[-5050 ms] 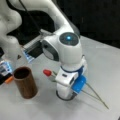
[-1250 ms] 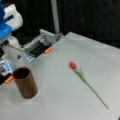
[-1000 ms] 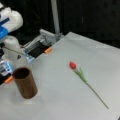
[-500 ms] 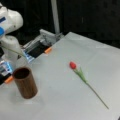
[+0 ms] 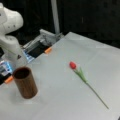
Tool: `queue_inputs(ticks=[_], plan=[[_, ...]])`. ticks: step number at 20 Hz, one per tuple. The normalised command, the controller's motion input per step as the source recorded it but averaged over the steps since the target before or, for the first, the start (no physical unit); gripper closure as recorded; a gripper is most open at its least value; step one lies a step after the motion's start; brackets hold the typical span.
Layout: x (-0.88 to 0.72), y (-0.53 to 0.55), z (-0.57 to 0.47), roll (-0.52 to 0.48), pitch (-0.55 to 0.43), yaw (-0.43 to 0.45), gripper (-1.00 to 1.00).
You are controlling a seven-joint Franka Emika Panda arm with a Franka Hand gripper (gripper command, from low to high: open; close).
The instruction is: Flower insertion into a vase
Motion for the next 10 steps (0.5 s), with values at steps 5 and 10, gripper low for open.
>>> queue_inputs(ticks=[5, 10], plan=[[0.61, -0.01, 0.09, -0.224, 0.681, -0.040, 1.00], [0.64, -0.20, 0.12, -0.084, 0.767, -0.067, 1.00]])
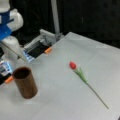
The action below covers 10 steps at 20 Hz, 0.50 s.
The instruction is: Flower insertion into a vase
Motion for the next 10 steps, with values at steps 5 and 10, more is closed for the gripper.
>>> queue_inputs(ticks=[5, 10], plan=[[0.40, -0.29, 0.10, -0.005, 0.585, -0.138, 1.00], [0.10, -0.23, 0.06, -0.034, 0.349, -0.106, 1.00]])
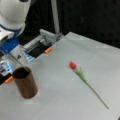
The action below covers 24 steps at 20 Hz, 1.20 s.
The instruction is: Flower insertion into a vase
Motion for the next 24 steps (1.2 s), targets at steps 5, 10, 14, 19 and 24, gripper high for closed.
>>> queue_inputs(ticks=[5, 10, 14, 19, 24], plan=[[-0.03, -0.12, 0.04, -0.075, 0.204, -0.124, 1.00], [-0.01, -0.06, -0.02, -0.111, 0.160, -0.156, 1.00], [0.02, -0.04, -0.07, -0.125, 0.167, -0.150, 1.00], [0.08, 0.00, -0.07, -0.134, 0.206, -0.146, 1.00], [0.21, 0.11, -0.13, -0.091, 0.197, -0.124, 1.00]])
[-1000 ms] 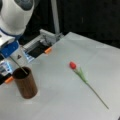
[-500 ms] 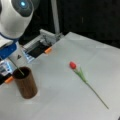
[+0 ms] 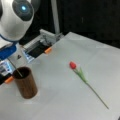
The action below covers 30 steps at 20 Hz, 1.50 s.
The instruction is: Flower insertion into a vase
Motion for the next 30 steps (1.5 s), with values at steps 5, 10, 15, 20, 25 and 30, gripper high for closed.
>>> queue_inputs(ticks=[5, 10, 15, 20, 25, 30], plan=[[0.37, 0.21, -0.26, -0.057, 0.135, -0.119, 1.00], [0.49, 0.17, -0.30, -0.015, 0.061, -0.112, 1.00], [0.45, 0.07, -0.18, -0.009, 0.066, -0.120, 1.00], [0.38, 0.00, -0.13, 0.025, 0.064, -0.139, 1.00], [0.34, -0.06, -0.14, 0.058, 0.043, -0.167, 1.00], [0.33, -0.03, -0.15, 0.084, 0.031, -0.204, -1.00]])
